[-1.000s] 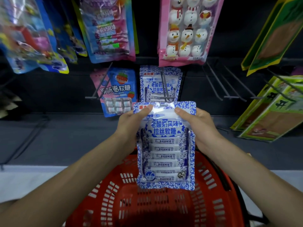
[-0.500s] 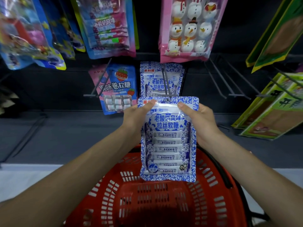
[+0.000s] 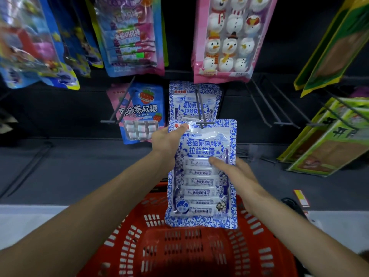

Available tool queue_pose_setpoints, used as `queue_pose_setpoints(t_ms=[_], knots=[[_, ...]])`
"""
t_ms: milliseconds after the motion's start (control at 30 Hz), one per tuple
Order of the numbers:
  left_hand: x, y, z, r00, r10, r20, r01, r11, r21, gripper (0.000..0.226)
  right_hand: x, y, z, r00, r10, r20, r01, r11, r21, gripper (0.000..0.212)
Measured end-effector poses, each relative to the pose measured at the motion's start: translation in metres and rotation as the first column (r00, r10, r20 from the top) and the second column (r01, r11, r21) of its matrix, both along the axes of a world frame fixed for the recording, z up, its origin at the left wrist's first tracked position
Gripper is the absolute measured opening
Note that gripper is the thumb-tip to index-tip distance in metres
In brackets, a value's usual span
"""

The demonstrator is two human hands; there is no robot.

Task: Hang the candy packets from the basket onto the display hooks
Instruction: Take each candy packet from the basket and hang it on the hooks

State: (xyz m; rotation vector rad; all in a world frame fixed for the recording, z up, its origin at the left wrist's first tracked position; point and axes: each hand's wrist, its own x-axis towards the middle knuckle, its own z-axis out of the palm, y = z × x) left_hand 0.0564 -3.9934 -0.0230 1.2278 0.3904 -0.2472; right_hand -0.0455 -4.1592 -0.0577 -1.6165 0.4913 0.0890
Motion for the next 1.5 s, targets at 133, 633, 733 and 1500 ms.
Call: queue_pose_setpoints(t_ms=[133, 633, 733, 1500], knots=[[0.008, 0.001, 0.000, 0.999, 0.028, 0.016, -0.028, 1.000, 0.009, 0.108, -0.006, 0.004, -0.007, 0.999, -0.032, 0.027, 0.034, 0.997, -0.071, 0.037], [-0.006, 0.035, -0.034, 0.957, -0.236, 0.170, 0.150, 0.900, 0.409, 0.045, 0.065, -0.002, 0.000, 0.995, -0.096, -0.017, 0.094, 0.993, -0.072, 0.051], [-0.003, 0.033, -0.032, 0.929, -0.295, 0.225, 0.138, 0.838, 0.528, 0.069, 0.087, -0.005, -0.003, 0.992, -0.123, -0.018, 0.121, 0.989, -0.081, 0.078], [0.074, -0.006, -0.076, 0.957, -0.218, 0.190, 0.023, 0.713, 0.701, 0.076, 0.182, -0.008, -0.033, 0.983, -0.177, 0.042, 0.175, 0.854, -0.490, 0.063]])
